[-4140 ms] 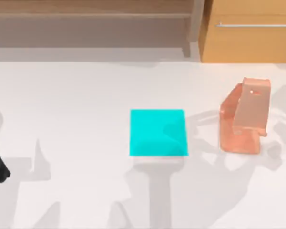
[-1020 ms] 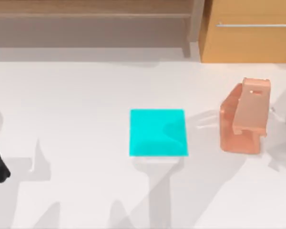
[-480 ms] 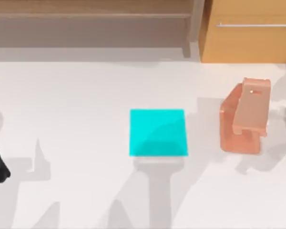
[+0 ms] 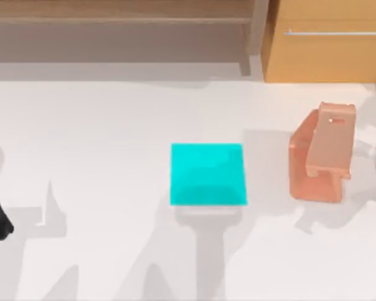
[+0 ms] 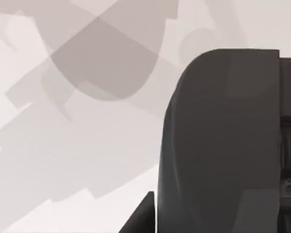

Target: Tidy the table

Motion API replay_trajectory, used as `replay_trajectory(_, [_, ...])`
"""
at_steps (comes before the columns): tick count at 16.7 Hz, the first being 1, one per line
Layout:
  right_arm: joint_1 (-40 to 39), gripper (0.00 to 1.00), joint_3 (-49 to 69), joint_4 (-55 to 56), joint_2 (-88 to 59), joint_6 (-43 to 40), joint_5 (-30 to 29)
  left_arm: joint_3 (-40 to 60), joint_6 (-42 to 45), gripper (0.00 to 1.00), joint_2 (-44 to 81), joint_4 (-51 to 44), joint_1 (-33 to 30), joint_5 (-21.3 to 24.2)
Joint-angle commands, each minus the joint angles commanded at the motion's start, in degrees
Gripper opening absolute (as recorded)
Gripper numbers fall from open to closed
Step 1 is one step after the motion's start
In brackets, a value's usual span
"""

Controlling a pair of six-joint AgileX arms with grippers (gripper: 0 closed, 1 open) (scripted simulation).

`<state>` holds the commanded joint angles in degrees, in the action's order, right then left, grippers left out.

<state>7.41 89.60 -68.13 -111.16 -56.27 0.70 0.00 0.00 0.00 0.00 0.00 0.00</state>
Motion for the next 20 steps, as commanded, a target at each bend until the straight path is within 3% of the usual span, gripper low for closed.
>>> replay_trajectory(4, [-1.9, 0.00, 5.7, 0.1, -0.7, 5.1, -0.3, 0.0, 0.0, 1.00, 0.0, 0.0, 0.0, 0.0])
replay_trajectory(8, [-7.5, 0.00, 18.6, -0.1, -3.3, 18.1, -0.7, 0.0, 0.0, 1.00, 0.0, 0.0, 0.0, 0.0])
replay_trajectory(14, [-21.9, 0.00, 34.9, -1.2, -11.8, 48.0, -1.3, 0.0, 0.0, 1.00, 0.0, 0.0, 0.0, 0.0])
replay_trajectory(20, [-37.2, 0.00, 36.7, -2.1, -22.9, 80.7, -1.5, 0.0, 0.0, 1.00, 0.0, 0.0, 0.0, 0.0])
